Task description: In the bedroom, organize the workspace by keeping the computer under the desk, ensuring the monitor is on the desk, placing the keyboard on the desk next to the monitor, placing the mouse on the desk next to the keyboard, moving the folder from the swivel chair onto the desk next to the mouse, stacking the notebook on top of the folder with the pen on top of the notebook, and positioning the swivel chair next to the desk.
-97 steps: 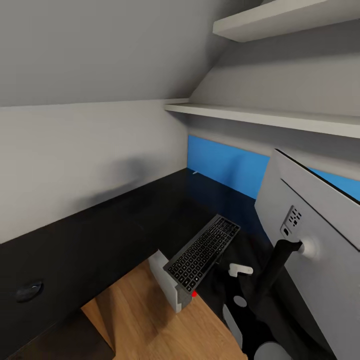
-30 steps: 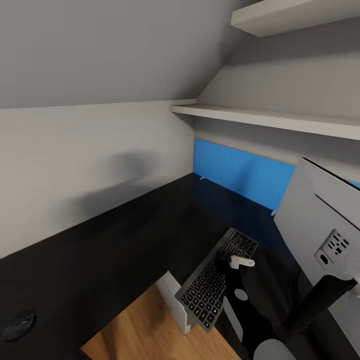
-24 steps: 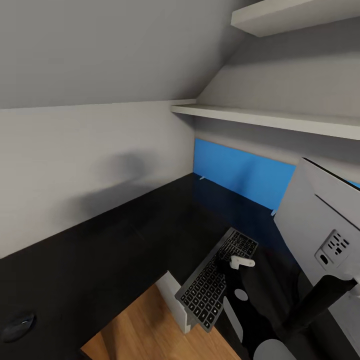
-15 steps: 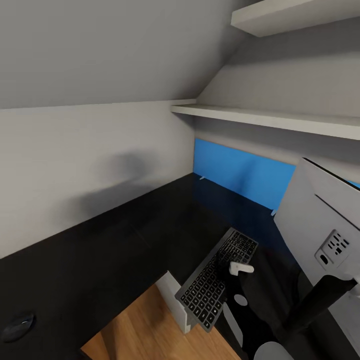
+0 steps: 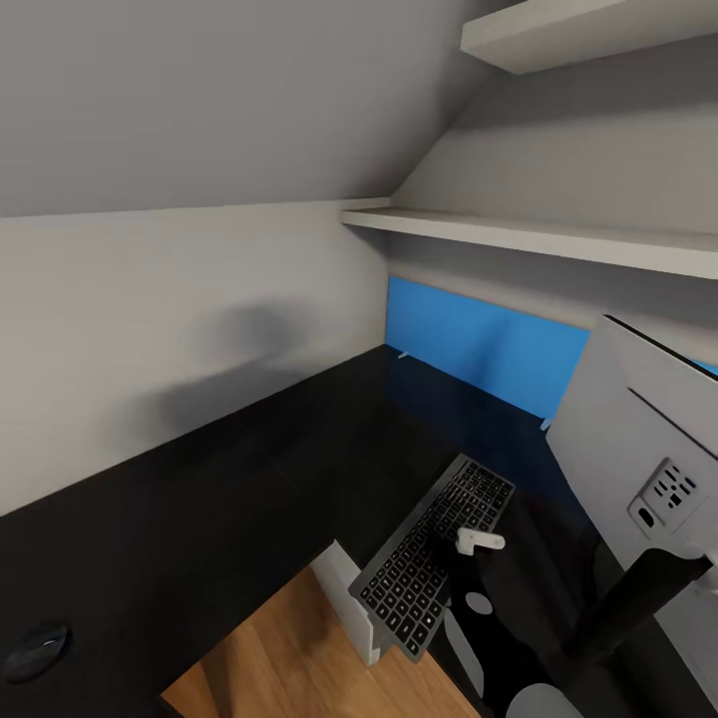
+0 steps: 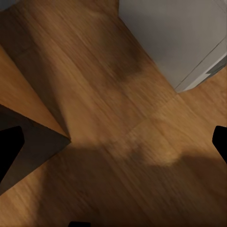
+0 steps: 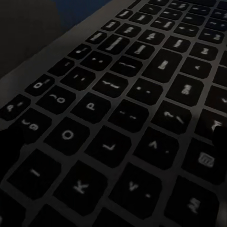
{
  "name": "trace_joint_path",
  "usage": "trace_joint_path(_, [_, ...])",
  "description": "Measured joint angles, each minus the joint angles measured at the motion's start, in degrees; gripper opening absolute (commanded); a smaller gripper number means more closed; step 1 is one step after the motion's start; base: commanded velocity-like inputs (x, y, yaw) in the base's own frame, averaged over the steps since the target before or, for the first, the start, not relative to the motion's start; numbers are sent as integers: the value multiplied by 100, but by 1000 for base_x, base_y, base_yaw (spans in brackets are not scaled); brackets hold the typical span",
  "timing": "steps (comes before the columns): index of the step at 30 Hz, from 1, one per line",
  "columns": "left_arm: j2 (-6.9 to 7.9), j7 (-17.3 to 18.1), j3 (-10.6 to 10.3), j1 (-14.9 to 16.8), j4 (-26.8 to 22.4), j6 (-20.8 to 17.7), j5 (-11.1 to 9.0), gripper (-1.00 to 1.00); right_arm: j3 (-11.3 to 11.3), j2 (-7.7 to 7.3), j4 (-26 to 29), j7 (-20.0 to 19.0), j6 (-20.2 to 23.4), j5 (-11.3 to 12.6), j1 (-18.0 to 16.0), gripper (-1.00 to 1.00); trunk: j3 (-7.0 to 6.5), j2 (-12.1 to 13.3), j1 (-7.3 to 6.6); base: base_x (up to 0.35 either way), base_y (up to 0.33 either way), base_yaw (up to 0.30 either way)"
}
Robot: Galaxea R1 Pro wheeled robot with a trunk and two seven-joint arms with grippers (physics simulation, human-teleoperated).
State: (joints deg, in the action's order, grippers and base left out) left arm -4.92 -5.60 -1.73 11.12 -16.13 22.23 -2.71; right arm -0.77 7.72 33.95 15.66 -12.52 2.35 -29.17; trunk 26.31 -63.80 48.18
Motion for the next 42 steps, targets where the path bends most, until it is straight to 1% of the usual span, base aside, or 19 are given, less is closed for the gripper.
trace_joint_path(10, [0,0,0,0,0,64,0,100,-1,0,1,-1,1,0,0,100,0,0,0,-5,0,0])
trace_joint_path(18, [0,-1,-1,1,0,69,1,100,-8,2,-4,-11,6,-5,0,100,0,0,1,-84,0,0])
trace_joint_path(42, [0,-9,3,0,-1,70,0,100,-1,8,-19,-12,7,-9,0,100,0,0,0,-30,0,0])
